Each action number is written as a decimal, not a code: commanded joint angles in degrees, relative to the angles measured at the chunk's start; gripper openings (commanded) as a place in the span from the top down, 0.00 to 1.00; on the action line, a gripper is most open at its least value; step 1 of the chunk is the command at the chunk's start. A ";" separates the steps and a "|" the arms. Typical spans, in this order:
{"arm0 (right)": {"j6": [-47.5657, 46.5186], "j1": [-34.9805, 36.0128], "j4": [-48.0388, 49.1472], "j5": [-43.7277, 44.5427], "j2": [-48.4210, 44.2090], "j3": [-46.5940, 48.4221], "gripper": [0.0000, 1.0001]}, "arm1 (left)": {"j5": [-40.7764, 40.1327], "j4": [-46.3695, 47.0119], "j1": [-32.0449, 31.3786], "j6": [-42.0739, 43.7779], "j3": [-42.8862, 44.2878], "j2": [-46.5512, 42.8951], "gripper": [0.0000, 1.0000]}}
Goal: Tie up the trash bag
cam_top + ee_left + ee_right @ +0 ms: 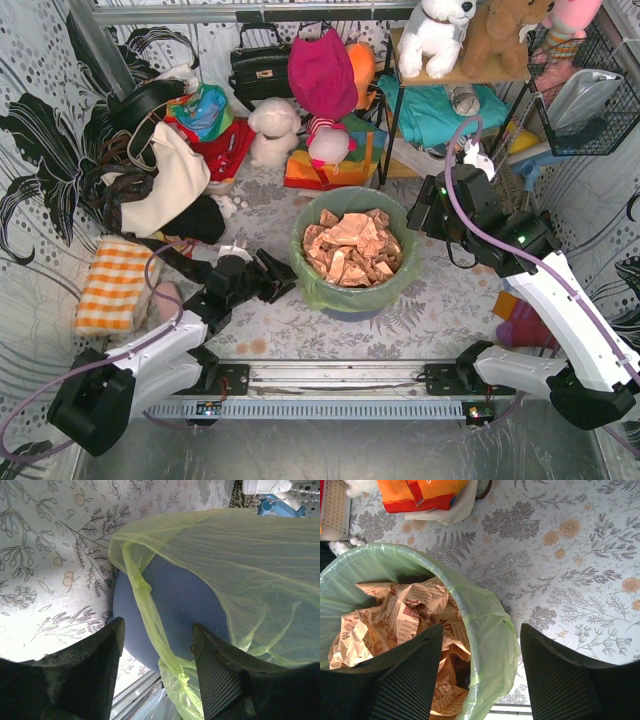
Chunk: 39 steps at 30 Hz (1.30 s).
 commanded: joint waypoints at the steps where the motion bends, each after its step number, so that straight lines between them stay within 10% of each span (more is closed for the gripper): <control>1: 1.72 -0.25 1.08 -0.62 0.05 0.35 0.38 | 4.87 7.90 0.49 0.67 -0.72 2.28 0.38; 16: 1.98 -0.22 0.90 -0.43 -1.39 -2.58 0.38 | 8.36 16.24 0.51 2.62 -5.16 13.24 0.61; 25: 2.47 -0.25 0.75 0.80 -4.14 -5.14 0.38 | 0.31 -4.75 0.55 10.31 1.81 14.36 0.95; 32: 2.11 -0.23 0.46 1.18 -4.45 -5.27 0.38 | -8.82 -18.91 0.54 14.59 7.30 7.45 0.67; 39: 2.42 -0.23 0.93 1.18 -5.33 -6.02 0.38 | -5.20 -11.29 0.51 15.95 8.96 10.29 0.44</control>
